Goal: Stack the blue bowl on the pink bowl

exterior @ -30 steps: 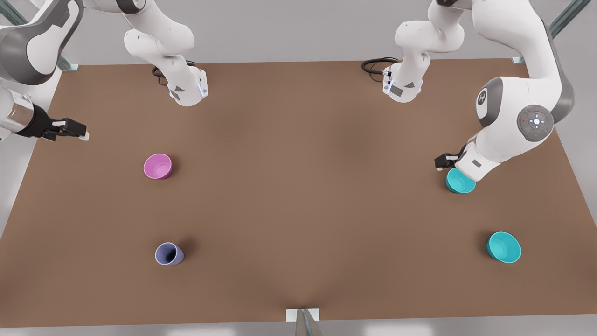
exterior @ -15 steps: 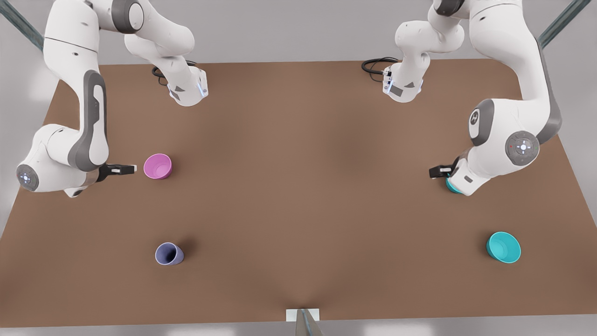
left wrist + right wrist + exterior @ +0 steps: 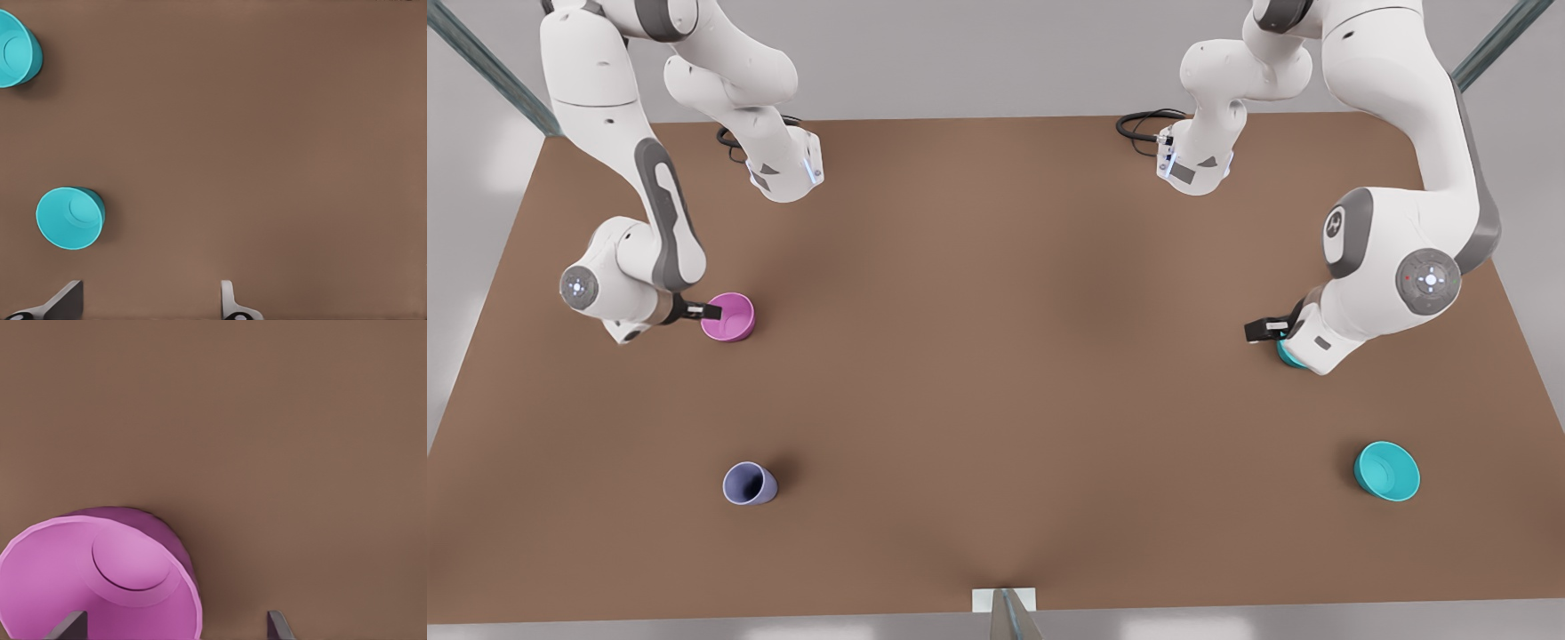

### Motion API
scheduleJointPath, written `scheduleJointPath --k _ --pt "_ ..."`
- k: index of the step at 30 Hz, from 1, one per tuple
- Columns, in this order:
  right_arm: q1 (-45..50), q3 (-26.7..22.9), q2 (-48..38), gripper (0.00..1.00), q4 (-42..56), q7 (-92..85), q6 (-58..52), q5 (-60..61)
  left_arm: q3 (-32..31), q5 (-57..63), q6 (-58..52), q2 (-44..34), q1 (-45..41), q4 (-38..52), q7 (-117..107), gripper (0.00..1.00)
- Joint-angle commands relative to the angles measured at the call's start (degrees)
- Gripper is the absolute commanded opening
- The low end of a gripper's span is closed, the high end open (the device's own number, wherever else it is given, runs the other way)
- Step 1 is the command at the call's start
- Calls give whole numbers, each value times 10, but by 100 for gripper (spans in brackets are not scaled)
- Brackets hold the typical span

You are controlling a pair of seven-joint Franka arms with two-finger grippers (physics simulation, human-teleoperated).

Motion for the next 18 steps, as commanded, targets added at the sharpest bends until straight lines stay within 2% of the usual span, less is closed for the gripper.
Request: scheduleJointPath --k 1,5,8,9,10,11,12,13,18 --pt "0 0 -2 100 -16 -13 79 5 0 -11 -1 -1 -1 1 -6 100" --pt "-9 0 26 100 -14 -15 90 6 0 -17 31 -1 1 5 0 100" --pt "-9 3 54 93 -8 -14 89 7 -7 -17 24 -6 1 9 3 100" --pt "-9 4 58 87 -6 -15 90 10 -7 -17 24 -5 1 9 4 100" --pt "-8 7 63 63 -2 -15 89 11 -7 -14 24 -5 -1 9 4 100" --pt "-8 8 63 47 0 -15 88 11 -7 -14 25 -4 0 9 4 100" --pt "-7 8 63 27 1 -15 86 18 -7 -14 26 -3 1 9 4 100" --pt "-7 8 63 21 4 -13 84 24 -7 -15 25 -4 1 9 4 100" --pt "-3 16 57 21 19 -9 61 25 -8 -17 24 -4 0 9 3 100"
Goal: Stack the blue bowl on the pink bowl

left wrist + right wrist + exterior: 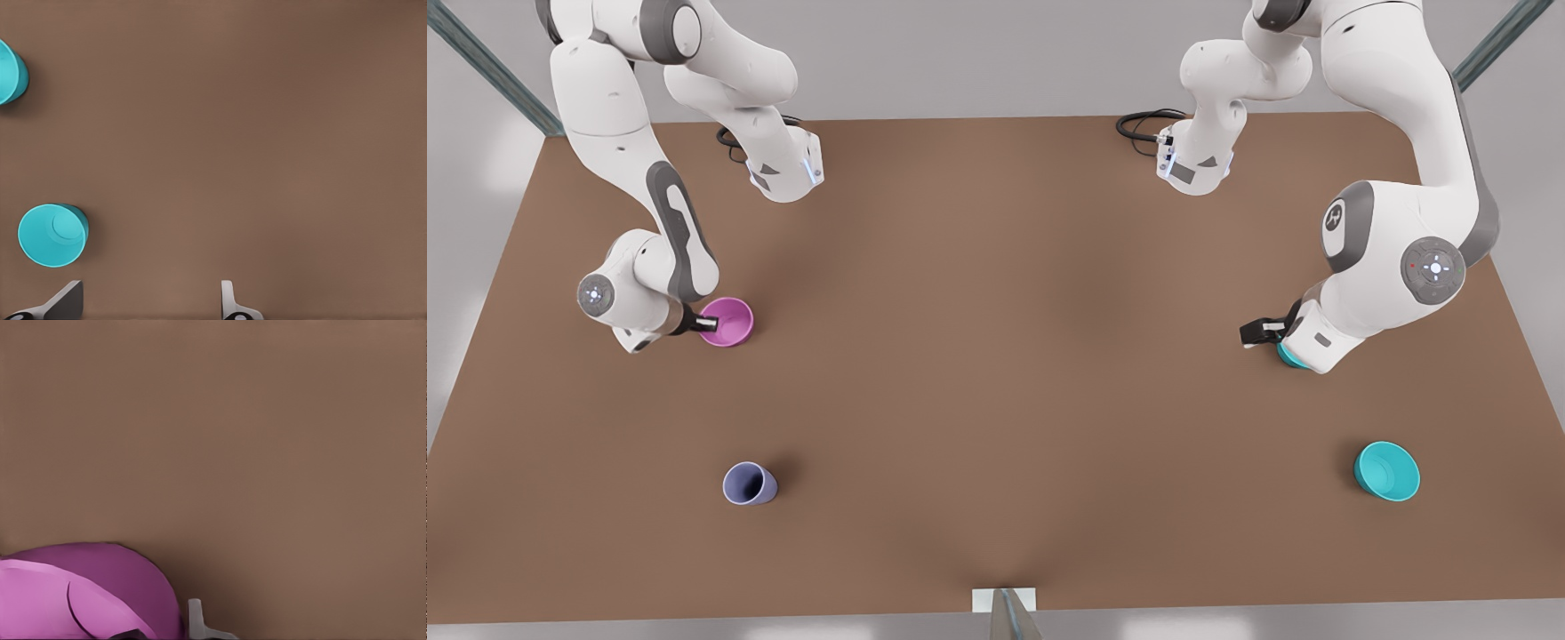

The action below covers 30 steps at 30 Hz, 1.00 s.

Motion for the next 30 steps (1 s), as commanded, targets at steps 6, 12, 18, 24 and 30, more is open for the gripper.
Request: scheduleJointPath --k 6,12,18,24,30 --pt "137 18 -46 21 235 187 -319 80 1 0 0 1 0 -1 2 100" --pt "399 34 215 21 622 829 -317 133 1 0 1 4 1 -1 2 100" --pt "412 102 349 21 752 1108 -154 139 1 0 -4 2 0 -1 1 100" --pt "419 102 389 21 750 1100 -134 138 0 0 -3 4 0 -1 2 100" --pt "426 102 416 21 749 1102 -96 139 0 0 -3 4 0 -1 2 100"
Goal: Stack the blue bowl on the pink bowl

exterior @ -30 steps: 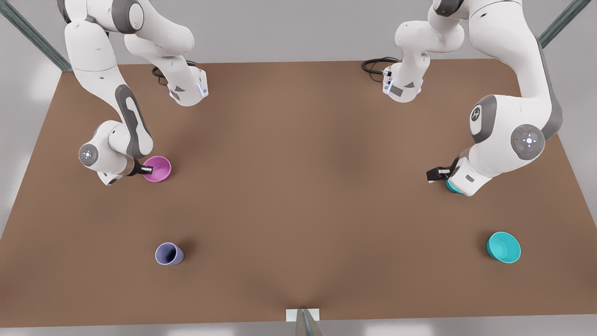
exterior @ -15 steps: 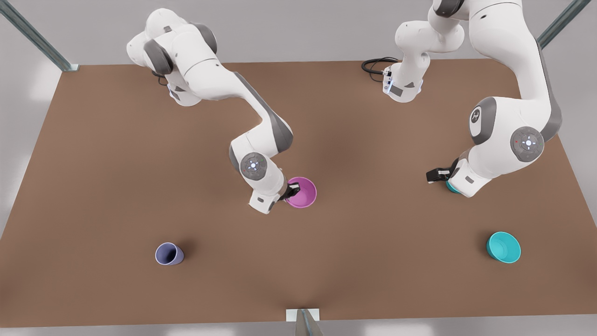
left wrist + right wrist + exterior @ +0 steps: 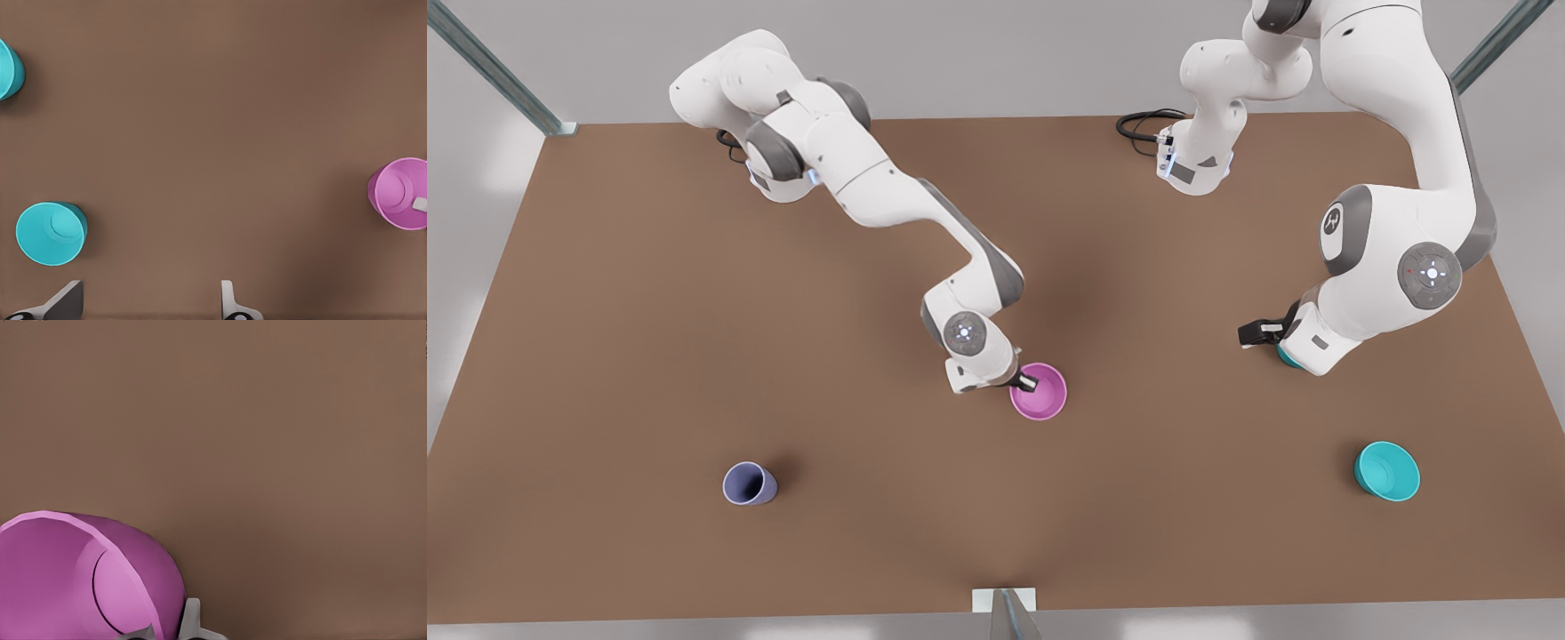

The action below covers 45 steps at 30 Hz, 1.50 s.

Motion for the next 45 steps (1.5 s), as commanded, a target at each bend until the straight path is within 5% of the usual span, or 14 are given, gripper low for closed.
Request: scheduleJointPath --k 1,2,3,4,5,12,16,19,23,32,34,38,41,45 --pt "1 3 4 21 -1 341 39 -1 0 0 3 -1 1 0 0 100" --pt "1 3 6 21 -1 341 40 -1 0 0 0 -3 1 1 -2 100" --pt "1 3 7 42 -2 341 47 -1 0 0 -13 -7 2 3 -5 100" --pt "1 3 10 88 -2 345 47 -1 1 1 -20 -7 4 4 -5 100" --pt "1 3 10 100 -2 345 48 -1 3 2 -55 -6 6 14 -18 100" --pt "-35 -2 -82 100 -4 341 -13 -1 5 36 -51 41 170 28 117 100" --pt "-137 -2 -181 100 -4 149 -265 52 43 29 203 73 207 -133 293 100" --pt "-265 -9 -310 100 -97 -257 -476 -27 46 6 263 81 208 -198 363 100" --pt "-403 -8 -422 100 -196 -685 -487 -242 60 5 307 95 214 -248 470 100" --pt "-423 4 -545 100 -237 -695 -462 -246 61 -37 319 149 227 -249 478 100" --pt "-422 4 -574 100 -281 -695 -437 -244 60 -37 318 148 229 -248 477 66" --pt "-415 2 -542 100 -257 -695 -454 -245 60 -41 315 144 232 -248 477 34" --pt "-416 0 -526 100 -241 -696 -459 -244 60 -70 304 139 232 -248 477 21" --pt "-416 1 -524 100 -236 -696 -457 -245 59 -70 292 100 202 -246 418 21"
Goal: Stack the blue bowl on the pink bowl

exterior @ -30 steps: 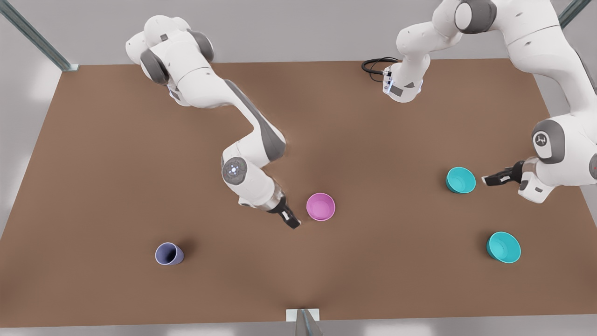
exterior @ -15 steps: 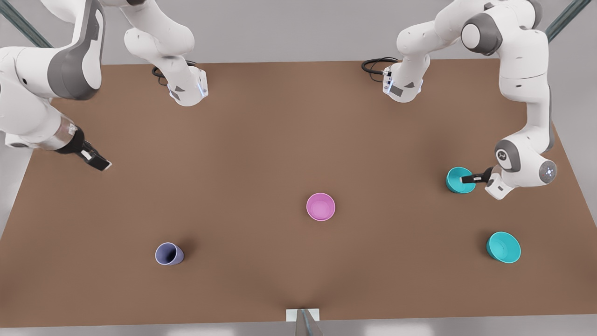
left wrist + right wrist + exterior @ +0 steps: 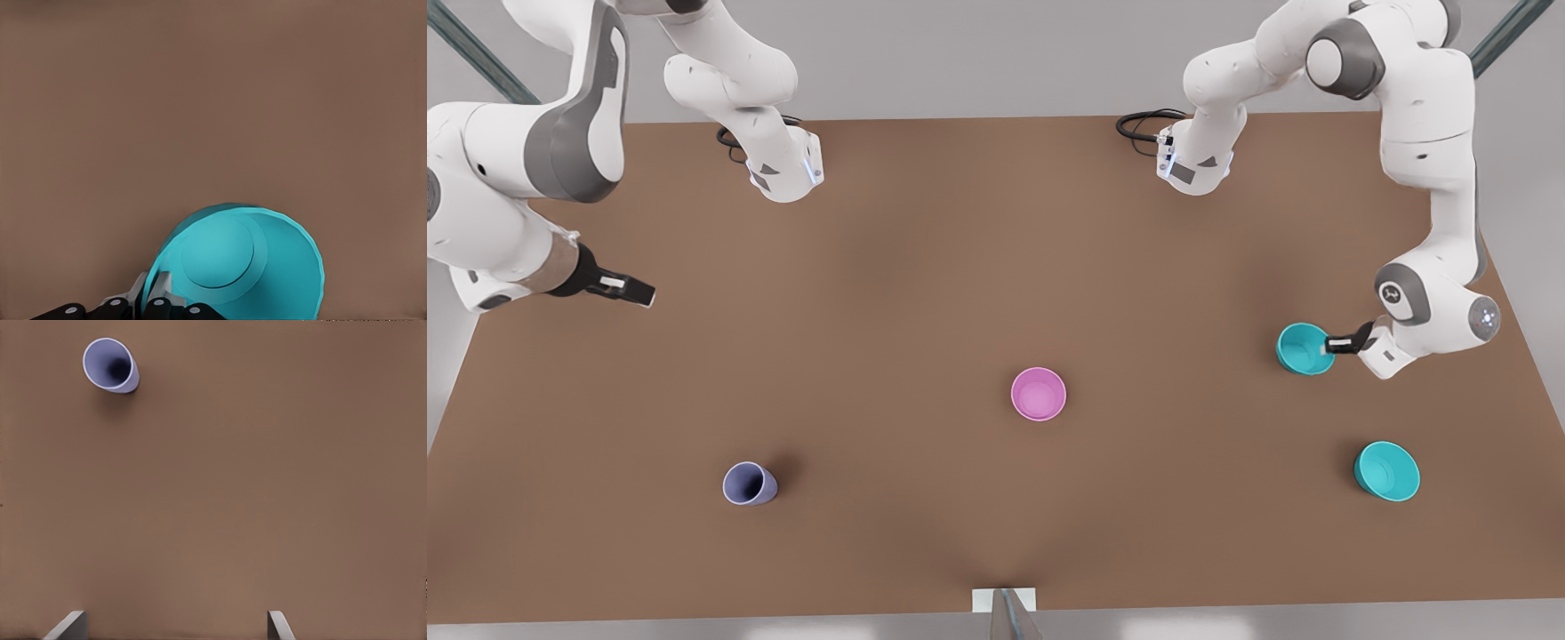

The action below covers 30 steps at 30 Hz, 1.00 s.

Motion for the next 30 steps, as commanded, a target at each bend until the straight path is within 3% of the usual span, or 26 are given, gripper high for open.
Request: scheduleJointPath --k 1,4,8,14,21,30 --pt "-3 -1 3 100 2 -197 -4 0 -1 -9 -25 -31 -45 7 -15 21" --pt "-3 -1 4 100 3 -197 -3 0 -21 -53 -96 -3 -209 120 -316 21" --pt "-3 -2 10 100 3 -198 -1 2 -21 -42 -184 113 -335 321 -523 21" --pt "-3 -3 11 100 2 -205 -4 3 -21 -60 -207 140 -424 353 -723 21" --pt "-3 -3 12 100 2 -203 -4 3 -43 -60 -184 224 -433 457 -734 21" --pt "-3 -2 15 100 2 -203 -4 2 -47 -65 -186 231 -434 451 -732 21"
